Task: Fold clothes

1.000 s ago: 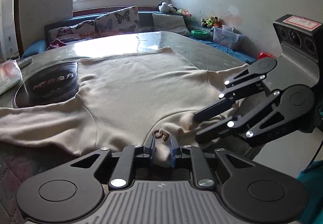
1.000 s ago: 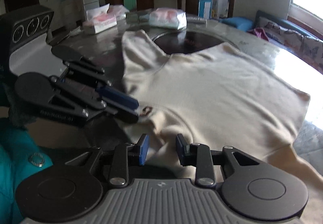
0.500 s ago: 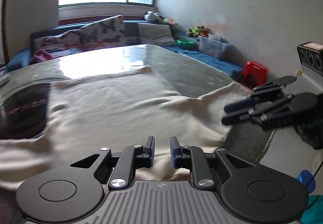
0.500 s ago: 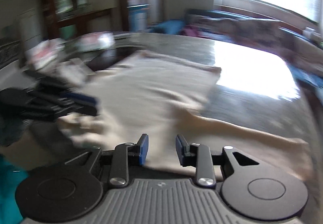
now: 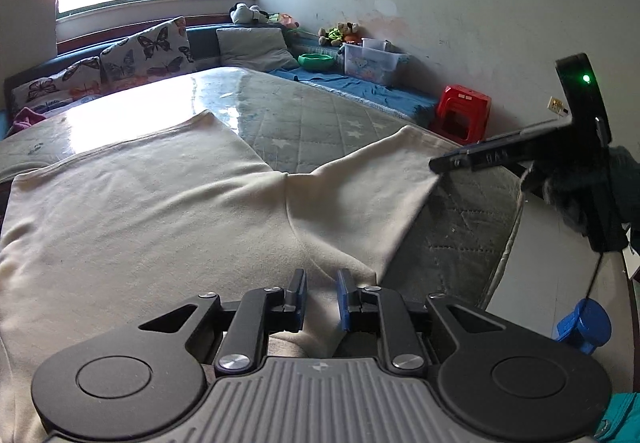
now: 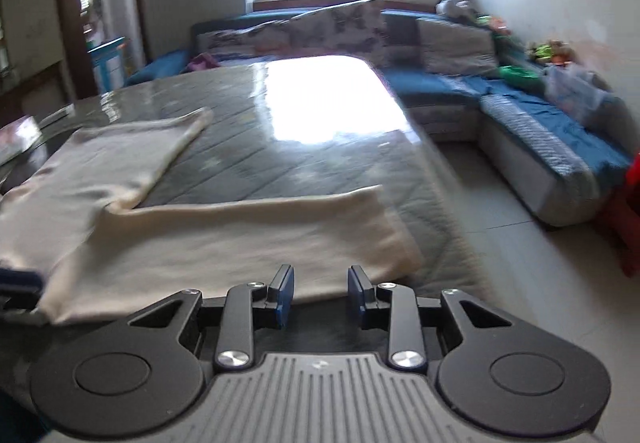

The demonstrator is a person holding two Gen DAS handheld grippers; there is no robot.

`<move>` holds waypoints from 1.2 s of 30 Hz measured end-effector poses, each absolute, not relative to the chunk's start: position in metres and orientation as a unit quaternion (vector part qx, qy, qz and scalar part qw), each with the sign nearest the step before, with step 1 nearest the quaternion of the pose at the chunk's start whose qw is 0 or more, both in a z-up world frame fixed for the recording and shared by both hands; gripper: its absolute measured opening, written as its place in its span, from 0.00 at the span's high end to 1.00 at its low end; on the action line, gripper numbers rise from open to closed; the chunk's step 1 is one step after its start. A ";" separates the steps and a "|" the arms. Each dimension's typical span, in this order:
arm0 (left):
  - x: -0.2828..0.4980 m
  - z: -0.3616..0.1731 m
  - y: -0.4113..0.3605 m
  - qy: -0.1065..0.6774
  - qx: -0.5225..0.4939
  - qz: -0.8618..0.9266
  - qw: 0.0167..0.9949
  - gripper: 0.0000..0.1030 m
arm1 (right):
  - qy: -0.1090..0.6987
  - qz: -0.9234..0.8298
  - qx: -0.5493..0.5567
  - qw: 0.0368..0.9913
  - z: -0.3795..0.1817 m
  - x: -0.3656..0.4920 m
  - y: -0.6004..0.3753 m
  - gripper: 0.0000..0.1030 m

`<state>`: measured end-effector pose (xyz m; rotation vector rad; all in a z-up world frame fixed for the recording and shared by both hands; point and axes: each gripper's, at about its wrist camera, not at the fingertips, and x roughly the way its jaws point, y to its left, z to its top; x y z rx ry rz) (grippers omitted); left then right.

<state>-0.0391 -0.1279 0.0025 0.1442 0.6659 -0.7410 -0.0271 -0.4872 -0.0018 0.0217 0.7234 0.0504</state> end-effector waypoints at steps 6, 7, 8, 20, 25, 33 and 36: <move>-0.039 0.005 -0.131 0.317 0.075 -0.356 0.876 0.81 | 0.348 -0.020 0.038 0.937 -0.007 -0.018 -0.513 0.72; -0.039 0.006 -0.132 0.317 0.077 -0.357 0.876 0.80 | 0.347 -0.023 0.043 0.937 -0.008 -0.017 -0.515 0.71; -0.039 0.005 -0.133 0.317 0.079 -0.356 0.876 0.80 | 0.346 -0.029 0.046 0.937 -0.008 -0.018 -0.515 0.71; -0.036 0.007 -0.135 0.318 0.082 -0.347 0.878 0.73 | 0.324 -0.033 0.080 0.942 -0.011 -0.021 -0.517 0.87; -0.035 0.007 -0.136 0.316 0.088 -0.345 0.880 0.70 | 0.292 -0.032 0.070 0.953 0.010 -0.027 -0.514 0.93; -0.032 0.003 -0.135 0.315 0.078 -0.348 0.880 0.67 | 0.231 0.042 0.027 0.972 0.081 -0.034 -0.478 0.97; -0.032 0.005 -0.131 0.312 0.071 -0.344 0.883 0.65 | 0.213 0.079 0.012 0.974 0.104 -0.033 -0.456 0.98</move>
